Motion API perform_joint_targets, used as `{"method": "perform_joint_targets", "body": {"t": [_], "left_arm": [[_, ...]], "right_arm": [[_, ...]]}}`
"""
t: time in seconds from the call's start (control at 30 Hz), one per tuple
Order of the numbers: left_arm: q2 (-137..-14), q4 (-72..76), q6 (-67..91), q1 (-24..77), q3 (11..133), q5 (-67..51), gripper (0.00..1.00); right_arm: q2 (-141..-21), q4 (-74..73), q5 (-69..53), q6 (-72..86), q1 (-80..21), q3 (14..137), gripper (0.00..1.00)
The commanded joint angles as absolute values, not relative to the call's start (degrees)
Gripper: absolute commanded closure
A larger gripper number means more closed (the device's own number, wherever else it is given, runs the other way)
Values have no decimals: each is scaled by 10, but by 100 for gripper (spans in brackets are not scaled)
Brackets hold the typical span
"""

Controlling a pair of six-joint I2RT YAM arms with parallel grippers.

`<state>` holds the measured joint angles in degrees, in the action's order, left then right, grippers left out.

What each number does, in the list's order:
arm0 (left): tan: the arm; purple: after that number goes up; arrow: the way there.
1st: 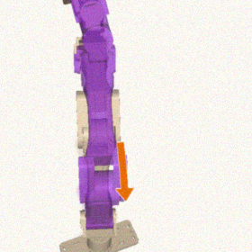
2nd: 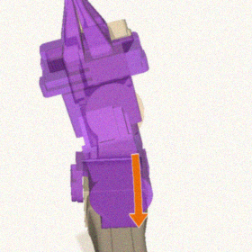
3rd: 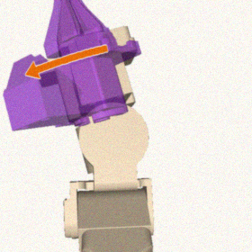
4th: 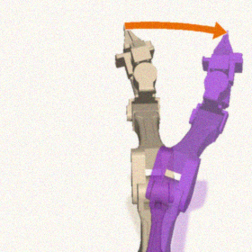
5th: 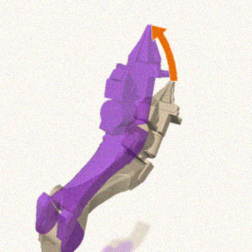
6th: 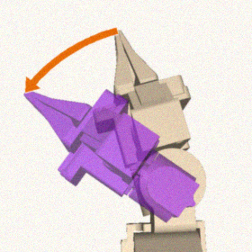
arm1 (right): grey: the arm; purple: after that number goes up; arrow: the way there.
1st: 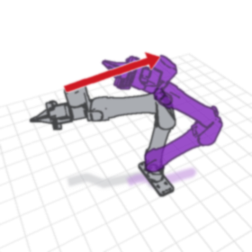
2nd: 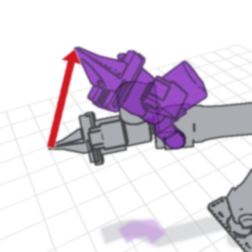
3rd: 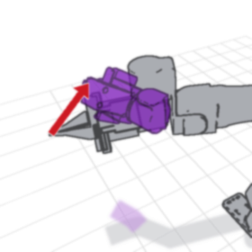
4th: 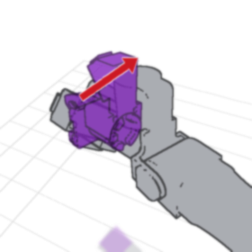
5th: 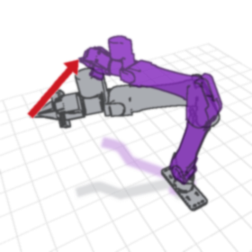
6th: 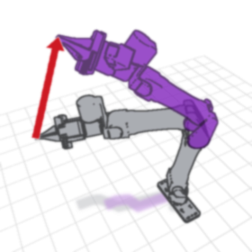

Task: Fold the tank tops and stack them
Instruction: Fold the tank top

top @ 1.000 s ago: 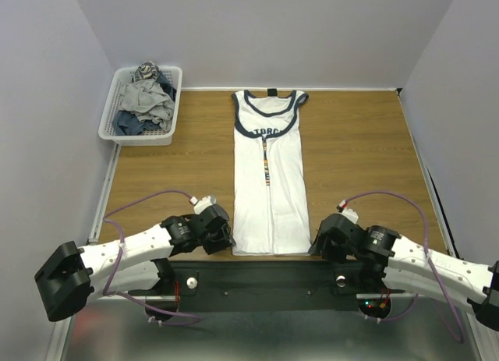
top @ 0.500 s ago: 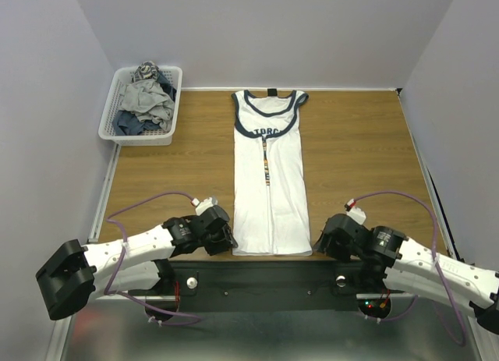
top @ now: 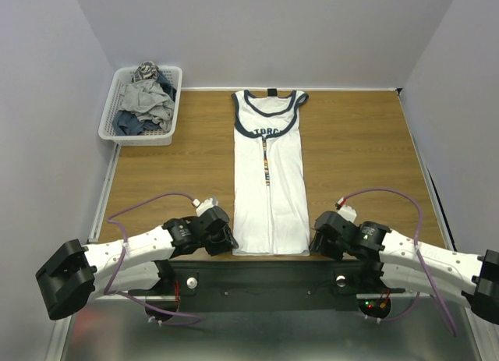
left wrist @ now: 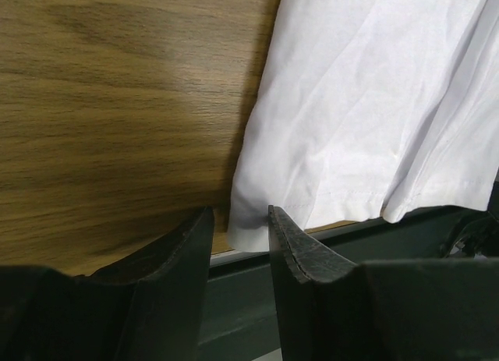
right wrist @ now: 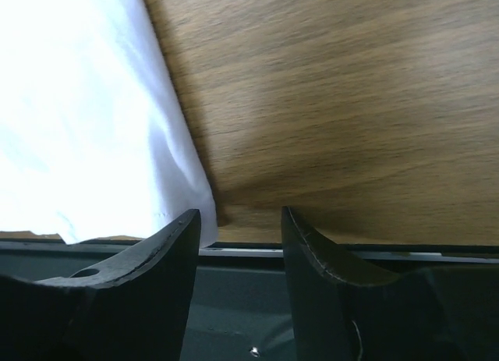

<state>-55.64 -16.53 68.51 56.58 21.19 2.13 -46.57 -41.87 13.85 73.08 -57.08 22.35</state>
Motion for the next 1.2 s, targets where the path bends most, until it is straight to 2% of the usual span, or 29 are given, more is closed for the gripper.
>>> {"method": "perform_joint_targets", "body": {"t": [0.0, 0.33, 0.57, 1.17], "left_arm": [[-550, -169, 690, 571, 197, 24, 55], [-548, -168, 692, 574, 193, 22, 56], [-550, -169, 691, 575, 193, 22, 56], [-548, -170, 691, 577, 192, 23, 56]], "right_arm": [[-466, -378, 134, 726, -575, 219, 49], [-407, -437, 164, 729, -574, 253, 50], [-452, -409, 155, 726, -575, 246, 50], [-454, -395, 164, 707, -575, 269, 50]]}}
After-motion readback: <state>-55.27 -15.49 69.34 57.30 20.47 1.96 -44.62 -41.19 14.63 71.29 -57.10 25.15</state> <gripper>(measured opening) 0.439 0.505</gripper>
